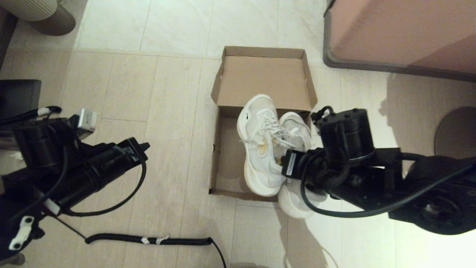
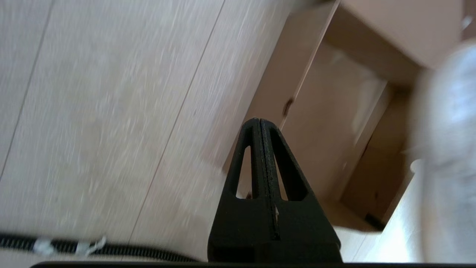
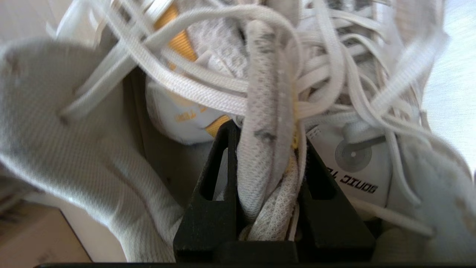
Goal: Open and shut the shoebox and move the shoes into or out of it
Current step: Put the shoes into the shoe box
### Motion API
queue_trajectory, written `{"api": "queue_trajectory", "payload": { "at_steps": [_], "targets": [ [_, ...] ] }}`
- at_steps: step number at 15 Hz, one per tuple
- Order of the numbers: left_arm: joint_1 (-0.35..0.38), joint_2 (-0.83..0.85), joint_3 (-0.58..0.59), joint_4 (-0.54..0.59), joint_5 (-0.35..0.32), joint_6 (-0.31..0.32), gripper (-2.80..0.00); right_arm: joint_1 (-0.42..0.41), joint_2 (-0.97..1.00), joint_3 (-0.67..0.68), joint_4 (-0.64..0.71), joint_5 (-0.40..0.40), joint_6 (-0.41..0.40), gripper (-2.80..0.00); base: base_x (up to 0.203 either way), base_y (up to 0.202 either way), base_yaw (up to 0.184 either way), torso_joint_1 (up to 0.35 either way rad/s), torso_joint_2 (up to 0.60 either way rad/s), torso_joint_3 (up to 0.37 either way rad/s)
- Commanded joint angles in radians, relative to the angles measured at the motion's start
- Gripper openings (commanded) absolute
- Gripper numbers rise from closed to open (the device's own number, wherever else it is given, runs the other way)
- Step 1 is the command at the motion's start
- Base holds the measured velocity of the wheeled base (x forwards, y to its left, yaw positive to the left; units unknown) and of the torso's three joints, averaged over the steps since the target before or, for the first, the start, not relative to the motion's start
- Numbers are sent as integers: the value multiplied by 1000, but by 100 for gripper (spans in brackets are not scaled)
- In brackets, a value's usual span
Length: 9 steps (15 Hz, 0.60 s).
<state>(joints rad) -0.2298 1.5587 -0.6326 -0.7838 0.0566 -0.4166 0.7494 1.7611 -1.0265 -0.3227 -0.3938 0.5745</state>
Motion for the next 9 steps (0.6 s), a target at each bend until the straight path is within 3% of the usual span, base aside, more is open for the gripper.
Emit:
{"api": "queue_trajectory", "payload": {
  "at_steps": [1, 9],
  "targets": [
    [0, -4, -26, -1, 1, -2, -280, 3, 153, 10, -95, -6, -9, -280, 0, 0, 0, 0, 0, 0],
    [0, -39, 21, -9, 2, -5, -280, -68, 482, -10, -522, -2, -163, -280, 0, 0, 0, 0, 0, 0]
  ]
}}
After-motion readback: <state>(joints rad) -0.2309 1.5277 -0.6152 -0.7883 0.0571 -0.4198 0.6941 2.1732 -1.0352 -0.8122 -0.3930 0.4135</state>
